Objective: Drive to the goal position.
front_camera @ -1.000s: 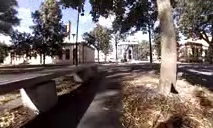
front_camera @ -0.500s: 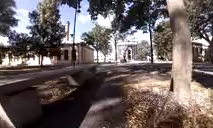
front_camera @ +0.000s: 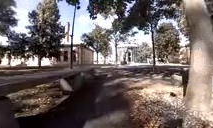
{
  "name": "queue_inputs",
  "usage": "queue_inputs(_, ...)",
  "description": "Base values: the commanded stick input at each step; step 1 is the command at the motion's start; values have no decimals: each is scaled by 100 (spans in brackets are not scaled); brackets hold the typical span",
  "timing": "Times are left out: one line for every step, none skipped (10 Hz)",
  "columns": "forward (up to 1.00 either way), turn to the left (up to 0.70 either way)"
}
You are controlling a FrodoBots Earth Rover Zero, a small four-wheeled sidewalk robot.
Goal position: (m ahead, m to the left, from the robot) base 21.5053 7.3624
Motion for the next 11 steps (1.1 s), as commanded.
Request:
queue_inputs(70,0)
queue_inputs(70,0)
queue_inputs(70,0)
queue_inputs(70,0)
queue_inputs(70,0)
queue_inputs(70,0)
queue_inputs(70,0)
queue_inputs(70,0)
queue_inputs(70,0)
queue_inputs(70,0)
queue_inputs(70,0)
